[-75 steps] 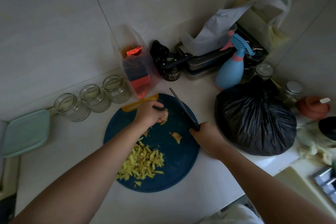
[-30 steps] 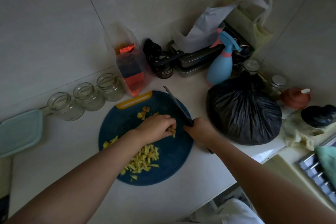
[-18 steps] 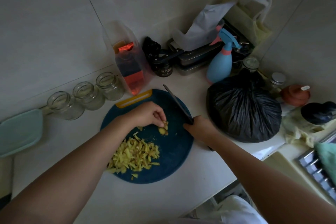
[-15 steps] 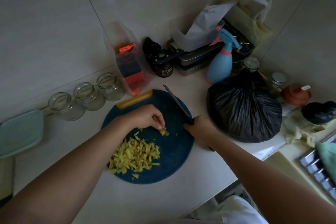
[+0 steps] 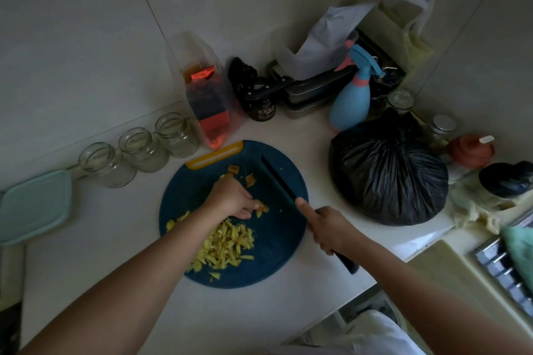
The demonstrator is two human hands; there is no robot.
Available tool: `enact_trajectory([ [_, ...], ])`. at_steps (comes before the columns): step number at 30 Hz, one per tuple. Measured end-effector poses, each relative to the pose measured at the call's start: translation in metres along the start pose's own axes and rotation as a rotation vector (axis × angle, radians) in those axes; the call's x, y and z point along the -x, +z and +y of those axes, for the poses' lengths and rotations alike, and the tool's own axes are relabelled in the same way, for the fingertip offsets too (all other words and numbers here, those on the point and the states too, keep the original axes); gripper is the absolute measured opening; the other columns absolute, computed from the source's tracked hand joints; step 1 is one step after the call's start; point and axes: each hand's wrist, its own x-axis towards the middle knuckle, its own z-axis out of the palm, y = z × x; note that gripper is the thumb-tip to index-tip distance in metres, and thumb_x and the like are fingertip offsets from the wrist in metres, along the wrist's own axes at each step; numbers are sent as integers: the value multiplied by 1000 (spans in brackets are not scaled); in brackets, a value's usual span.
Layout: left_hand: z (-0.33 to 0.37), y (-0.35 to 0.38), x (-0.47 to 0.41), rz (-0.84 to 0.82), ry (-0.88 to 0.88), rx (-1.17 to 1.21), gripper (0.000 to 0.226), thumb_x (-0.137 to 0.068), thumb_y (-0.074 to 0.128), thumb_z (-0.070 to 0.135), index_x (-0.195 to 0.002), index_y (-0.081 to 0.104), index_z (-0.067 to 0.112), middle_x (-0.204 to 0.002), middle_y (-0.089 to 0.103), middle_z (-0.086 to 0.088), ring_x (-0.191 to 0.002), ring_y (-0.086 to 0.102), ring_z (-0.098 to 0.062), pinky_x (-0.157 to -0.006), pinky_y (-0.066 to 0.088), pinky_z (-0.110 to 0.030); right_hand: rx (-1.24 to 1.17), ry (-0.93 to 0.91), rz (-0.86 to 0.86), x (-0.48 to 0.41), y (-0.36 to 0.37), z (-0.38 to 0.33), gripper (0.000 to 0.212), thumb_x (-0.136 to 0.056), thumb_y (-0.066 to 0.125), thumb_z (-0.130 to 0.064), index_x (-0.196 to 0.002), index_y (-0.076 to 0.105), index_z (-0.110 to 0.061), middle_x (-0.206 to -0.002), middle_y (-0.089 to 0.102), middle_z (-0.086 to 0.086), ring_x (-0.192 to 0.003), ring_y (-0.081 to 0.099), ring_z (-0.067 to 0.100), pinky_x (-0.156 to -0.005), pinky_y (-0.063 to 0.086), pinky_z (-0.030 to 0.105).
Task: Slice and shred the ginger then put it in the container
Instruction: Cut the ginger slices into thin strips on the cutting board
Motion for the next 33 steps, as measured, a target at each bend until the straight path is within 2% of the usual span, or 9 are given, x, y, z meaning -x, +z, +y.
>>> enact_trajectory([
  [4,1,12,6,39,-61,230,24,-79,73,-4,-99,63,-10,-100,66,-31,-51,62,-12,-50,54,-17,66,-34,-64,12,10,7,66,-89,33,-71,-69,49,-11,-55,47,3,-37,42,12,-41,38,20],
  [7,10,23,14,18,-135,352,14,-81,69,-8,-93,62,-11,-87,65,-28,-74,67,-29,-56,56,-20,109,-45,-72,15,14,8,65,-91,31,-69,-68,48,-11,-56,48,4,-36,43,11,-42,39,21],
  [10,14,34,24,-7,-181,395,4,-84,64,-9,-87,61,-10,-101,65,-30,-100,65,-36,-76,53,-28,120,-22,-89,20,17,11,65,-92,28,-69,-67,46,-11,-54,46,4,-34,41,13,-41,38,21],
  [13,8,41,27,-13,-177,456,24,-84,63,-10,-107,58,-16,-105,64,-32,-88,65,-34,-75,54,-29,131,-13,-84,26,20,19,65,-92,26,-69,-64,42,-12,-53,46,4,-35,42,13,-42,39,21],
  [18,-1,47,33,28,-134,515,31,-81,70,-5,-107,57,-15,-74,63,-19,-64,63,-21,-51,54,-18,119,-48,-67,31,30,28,62,-95,27,-65,-63,39,-14,-57,44,2,-41,39,9,-47,34,20],
  [21,-3,50,37,40,-133,500,31,-82,70,-3,-107,57,-16,-84,64,-25,-65,62,-22,-50,54,-19,116,-50,-84,33,32,30,62,-94,27,-66,-63,39,-14,-58,44,2,-40,39,8,-47,35,21],
  [25,-3,51,39,12,-188,349,33,-85,71,10,-103,60,-15,-90,66,-25,-78,66,-29,-63,56,-28,131,-55,-87,32,26,29,63,-93,26,-68,-62,40,-14,-56,44,2,-37,39,7,-44,34,19],
  [30,-3,49,38,-63,-237,284,29,-92,62,13,-104,62,-14,-100,67,-26,-86,69,-31,-56,54,-24,152,-127,-54,34,19,36,65,-92,26,-69,-70,43,-11,-64,41,9,-49,36,13,-54,34,23],
  [33,-4,51,38,-61,-221,300,25,-94,58,10,-105,62,-13,-95,68,-23,-76,68,-23,-56,55,-24,179,-161,-39,38,18,41,66,-93,27,-67,-69,46,-8,-65,46,12,-53,41,16,-64,42,31],
])
